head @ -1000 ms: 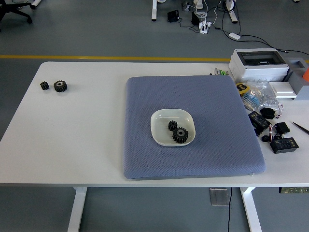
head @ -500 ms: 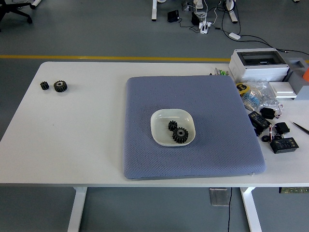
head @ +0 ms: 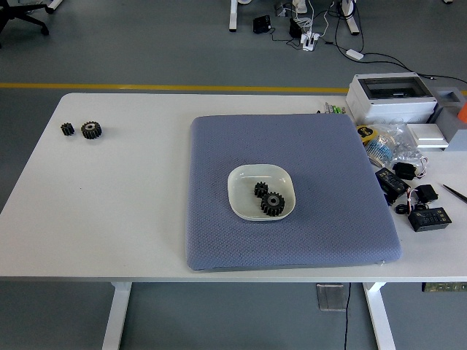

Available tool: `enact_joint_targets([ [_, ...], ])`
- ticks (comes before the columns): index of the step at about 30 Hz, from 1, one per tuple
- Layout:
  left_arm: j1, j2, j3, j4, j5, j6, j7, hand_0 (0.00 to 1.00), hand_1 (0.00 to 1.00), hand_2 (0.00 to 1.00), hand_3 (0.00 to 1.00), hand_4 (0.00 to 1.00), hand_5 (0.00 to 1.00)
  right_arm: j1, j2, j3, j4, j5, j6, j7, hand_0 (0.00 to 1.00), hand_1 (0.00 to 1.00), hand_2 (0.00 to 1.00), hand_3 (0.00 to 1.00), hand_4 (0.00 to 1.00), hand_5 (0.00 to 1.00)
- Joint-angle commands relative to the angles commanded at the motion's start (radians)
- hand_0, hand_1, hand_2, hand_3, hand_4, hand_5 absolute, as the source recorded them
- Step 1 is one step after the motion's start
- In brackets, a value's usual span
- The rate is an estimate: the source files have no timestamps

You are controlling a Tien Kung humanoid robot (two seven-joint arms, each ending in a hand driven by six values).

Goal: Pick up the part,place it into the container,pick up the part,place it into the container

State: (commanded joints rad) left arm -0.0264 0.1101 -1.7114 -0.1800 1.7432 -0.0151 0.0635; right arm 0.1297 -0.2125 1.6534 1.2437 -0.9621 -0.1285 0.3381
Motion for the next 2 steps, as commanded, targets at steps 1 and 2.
enact_joint_targets([
  [1,0.0,0.0,0.001,0.0,0.0,-0.001,0.001,0.719,0.681,0.691,0.571,0.61,0.569,0.0,0.0,-0.001,0.0,0.002,0.0,0.0,0.002,0.002,0.998,0.002,0.7,0.581],
  [2,0.001,0.0,0.002,0.0,0.0,-0.001,0.001,0.719,0.681,0.691,0.571,0.61,0.569,0.001,0.0,-0.002,-0.001,0.003,0.0,-0.001,0.002,0.002,0.998,0.002,0.7,0.581],
])
